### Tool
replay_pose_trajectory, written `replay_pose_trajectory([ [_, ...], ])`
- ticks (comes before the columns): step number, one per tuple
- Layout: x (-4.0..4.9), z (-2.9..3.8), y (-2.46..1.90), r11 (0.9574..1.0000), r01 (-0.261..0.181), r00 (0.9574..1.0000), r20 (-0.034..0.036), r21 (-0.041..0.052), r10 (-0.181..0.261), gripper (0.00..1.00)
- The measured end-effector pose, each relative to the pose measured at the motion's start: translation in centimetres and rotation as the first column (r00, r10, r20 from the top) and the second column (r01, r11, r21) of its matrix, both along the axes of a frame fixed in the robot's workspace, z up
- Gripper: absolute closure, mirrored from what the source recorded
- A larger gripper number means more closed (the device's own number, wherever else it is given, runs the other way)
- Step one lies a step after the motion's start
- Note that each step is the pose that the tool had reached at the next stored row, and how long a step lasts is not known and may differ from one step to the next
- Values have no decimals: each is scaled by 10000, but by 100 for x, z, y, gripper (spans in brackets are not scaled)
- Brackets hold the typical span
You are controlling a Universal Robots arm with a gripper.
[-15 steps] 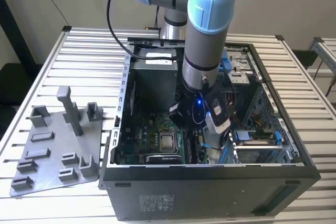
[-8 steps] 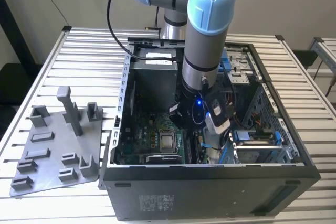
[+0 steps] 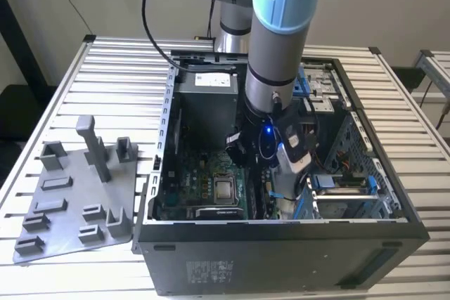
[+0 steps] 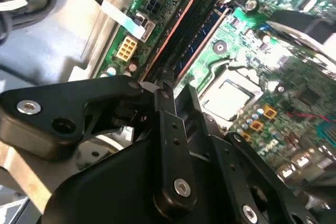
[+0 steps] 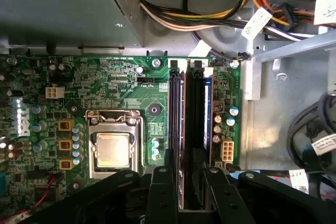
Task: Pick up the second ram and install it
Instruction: 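Insert the second ram into the second slot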
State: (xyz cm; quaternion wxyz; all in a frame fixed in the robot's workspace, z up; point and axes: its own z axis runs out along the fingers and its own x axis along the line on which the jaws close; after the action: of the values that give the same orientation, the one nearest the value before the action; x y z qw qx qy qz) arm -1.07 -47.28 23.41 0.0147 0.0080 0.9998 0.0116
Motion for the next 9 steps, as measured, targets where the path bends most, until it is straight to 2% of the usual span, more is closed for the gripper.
replay_pose_trajectory([
  [3, 0, 121, 0, 10000, 1, 10000, 0, -1, -1, 72],
  [6, 0, 123, 1, 10000, 0, 10000, 1, 4, 0, 74],
  [7, 0, 123, 0, 10000, 0, 10000, 0, 2, 0, 80],
  [8, 0, 124, 0, 10000, 0, 10000, 0, 2, 0, 80],
  [9, 0, 124, 0, 10000, 0, 10000, 0, 2, 0, 87],
])
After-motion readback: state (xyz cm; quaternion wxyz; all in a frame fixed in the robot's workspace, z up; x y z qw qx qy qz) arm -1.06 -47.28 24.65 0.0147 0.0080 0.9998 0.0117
